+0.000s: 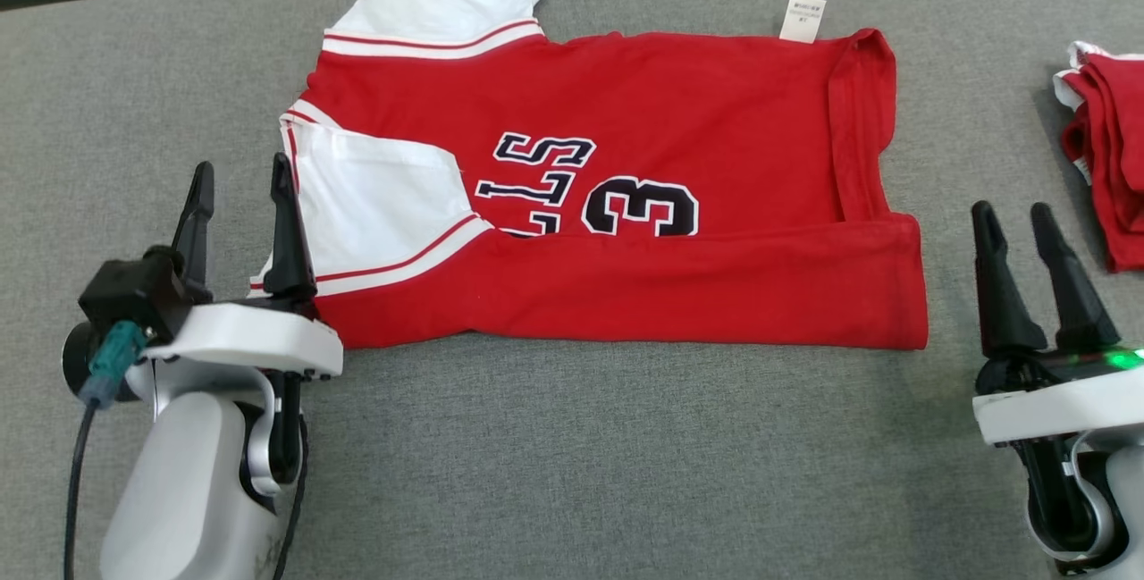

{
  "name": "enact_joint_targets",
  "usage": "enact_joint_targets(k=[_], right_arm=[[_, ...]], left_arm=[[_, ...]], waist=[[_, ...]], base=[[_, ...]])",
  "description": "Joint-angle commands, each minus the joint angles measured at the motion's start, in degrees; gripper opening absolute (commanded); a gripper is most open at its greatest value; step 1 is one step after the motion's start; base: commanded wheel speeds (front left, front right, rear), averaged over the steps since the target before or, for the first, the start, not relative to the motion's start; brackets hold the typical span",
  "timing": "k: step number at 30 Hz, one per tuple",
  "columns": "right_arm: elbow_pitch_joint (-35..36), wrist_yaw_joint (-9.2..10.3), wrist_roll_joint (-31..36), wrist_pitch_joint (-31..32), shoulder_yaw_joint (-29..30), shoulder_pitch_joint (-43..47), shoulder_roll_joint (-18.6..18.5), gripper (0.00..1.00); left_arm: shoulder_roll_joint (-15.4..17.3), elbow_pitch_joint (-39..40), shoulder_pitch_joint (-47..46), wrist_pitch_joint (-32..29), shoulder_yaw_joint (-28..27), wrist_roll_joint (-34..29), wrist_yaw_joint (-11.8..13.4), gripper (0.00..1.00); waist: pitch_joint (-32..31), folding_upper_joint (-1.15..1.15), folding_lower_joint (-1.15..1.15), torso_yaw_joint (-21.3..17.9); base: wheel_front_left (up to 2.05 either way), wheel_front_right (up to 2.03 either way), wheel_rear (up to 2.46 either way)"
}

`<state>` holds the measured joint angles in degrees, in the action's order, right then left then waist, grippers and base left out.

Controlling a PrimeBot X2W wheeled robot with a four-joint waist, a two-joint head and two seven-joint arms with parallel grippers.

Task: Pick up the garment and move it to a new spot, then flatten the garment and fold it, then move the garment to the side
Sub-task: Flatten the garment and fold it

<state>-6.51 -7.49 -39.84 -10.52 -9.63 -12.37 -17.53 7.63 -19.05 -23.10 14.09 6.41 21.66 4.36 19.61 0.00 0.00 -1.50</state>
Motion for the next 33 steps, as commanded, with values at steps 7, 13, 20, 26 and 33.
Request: enact_joint_targets(k=[7, 13, 20, 26, 33], right_arm=[[2.6, 0.00, 9.7, -0.6, 2.9, 3.5, 0.2, 1.00], [5.0, 0.00, 16.7, 0.9, 4.7, 8.6, 2.0, 1.00], [7.1, 0.00, 20.4, 3.0, 5.8, 12.4, 4.2, 1.00], [8.3, 0.00, 21.0, 4.0, 6.2, 13.2, 5.2, 1.00], [8.7, 0.00, 21.4, 5.0, 6.5, 13.5, 5.9, 1.00]], left_arm=[[0.0, 10.3, 9.7, 1.1, 0.2, -5.5, 3.8, 1.00], [0.4, 15.6, 17.9, 1.1, 0.8, -8.0, 5.5, 1.00], [1.0, 16.5, 21.8, 0.0, 1.2, -8.1, 6.2, 1.00], [1.3, 16.5, 22.5, -1.4, 1.2, -7.4, 6.3, 1.00], [1.1, 16.2, 21.7, -2.2, 1.4, -6.6, 6.3, 1.00]], waist=[[-3.6, 0.00, 0.00, -0.2], [-6.1, 0.00, 0.00, -0.2], [-8.1, 0.00, 0.00, -0.3], [-8.7, 0.00, 0.00, -0.4], [-8.6, 0.00, 0.00, -0.1]], base=[[0.00, 0.00, 0.00], [0.00, 0.00, 0.00], [0.00, 0.00, 0.00], [0.00, 0.00, 0.00], [0.00, 0.00, 0.00]])
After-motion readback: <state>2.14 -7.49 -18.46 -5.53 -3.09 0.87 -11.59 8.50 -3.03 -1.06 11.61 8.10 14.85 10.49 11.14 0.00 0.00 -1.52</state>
